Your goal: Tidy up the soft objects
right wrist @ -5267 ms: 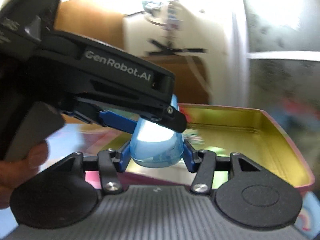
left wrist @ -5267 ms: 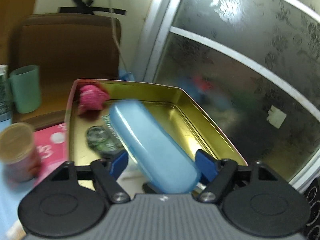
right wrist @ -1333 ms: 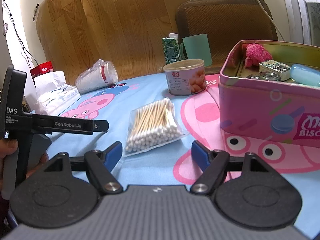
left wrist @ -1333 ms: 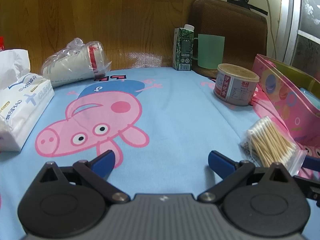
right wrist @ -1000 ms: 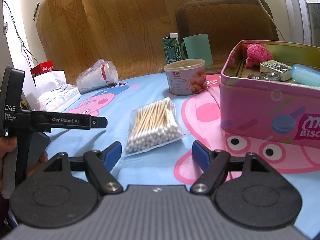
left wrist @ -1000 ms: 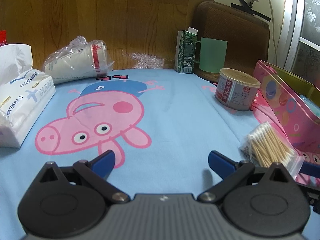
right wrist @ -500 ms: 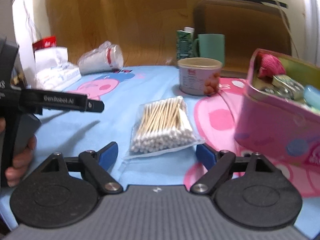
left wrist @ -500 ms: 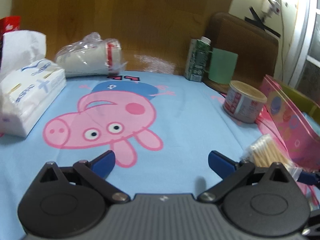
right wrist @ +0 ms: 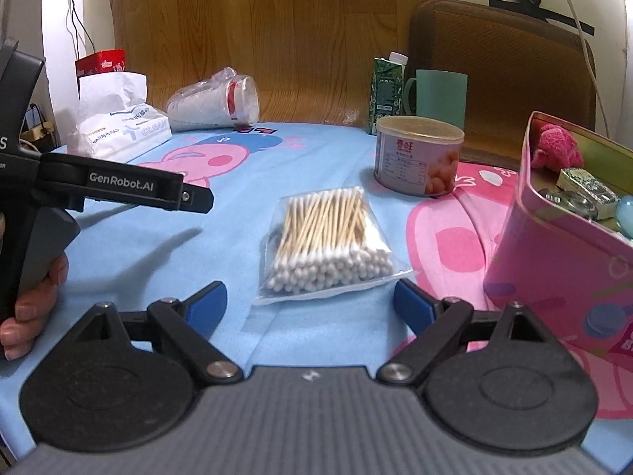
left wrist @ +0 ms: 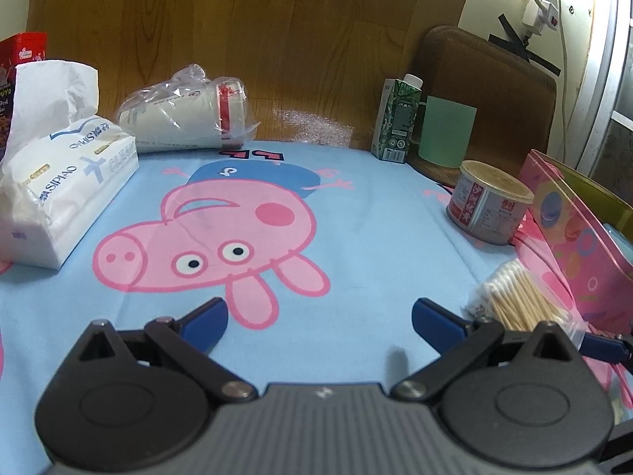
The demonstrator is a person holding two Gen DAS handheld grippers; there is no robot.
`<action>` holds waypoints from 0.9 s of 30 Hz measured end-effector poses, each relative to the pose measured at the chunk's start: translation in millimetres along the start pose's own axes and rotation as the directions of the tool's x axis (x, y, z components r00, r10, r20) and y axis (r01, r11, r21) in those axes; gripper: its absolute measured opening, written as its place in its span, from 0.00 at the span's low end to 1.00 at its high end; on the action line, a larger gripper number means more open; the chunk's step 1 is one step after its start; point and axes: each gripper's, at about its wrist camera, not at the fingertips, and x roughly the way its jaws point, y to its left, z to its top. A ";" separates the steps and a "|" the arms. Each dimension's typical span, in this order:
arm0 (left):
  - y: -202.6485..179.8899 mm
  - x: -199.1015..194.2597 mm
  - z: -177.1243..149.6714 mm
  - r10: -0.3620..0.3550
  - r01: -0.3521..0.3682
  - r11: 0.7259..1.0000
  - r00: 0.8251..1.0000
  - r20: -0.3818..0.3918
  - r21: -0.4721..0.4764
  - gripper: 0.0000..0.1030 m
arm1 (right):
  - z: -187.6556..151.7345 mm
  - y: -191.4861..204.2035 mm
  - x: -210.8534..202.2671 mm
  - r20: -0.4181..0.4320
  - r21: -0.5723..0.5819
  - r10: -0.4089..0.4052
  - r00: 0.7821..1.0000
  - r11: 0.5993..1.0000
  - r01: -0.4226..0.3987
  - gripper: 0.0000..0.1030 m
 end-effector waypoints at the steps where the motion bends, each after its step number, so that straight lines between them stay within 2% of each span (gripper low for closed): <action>1: -0.6 -0.1 -0.1 0.004 -0.004 1.000 1.000 -0.001 0.002 1.00 | -0.3 -0.8 -0.7 0.002 0.005 0.003 1.000 1.000 -0.003 0.91; 27: -4.4 1.7 0.4 0.027 -0.027 0.999 1.000 -0.009 0.026 1.00 | -0.9 -2.8 -2.8 0.007 0.016 0.010 1.000 1.000 -0.010 0.91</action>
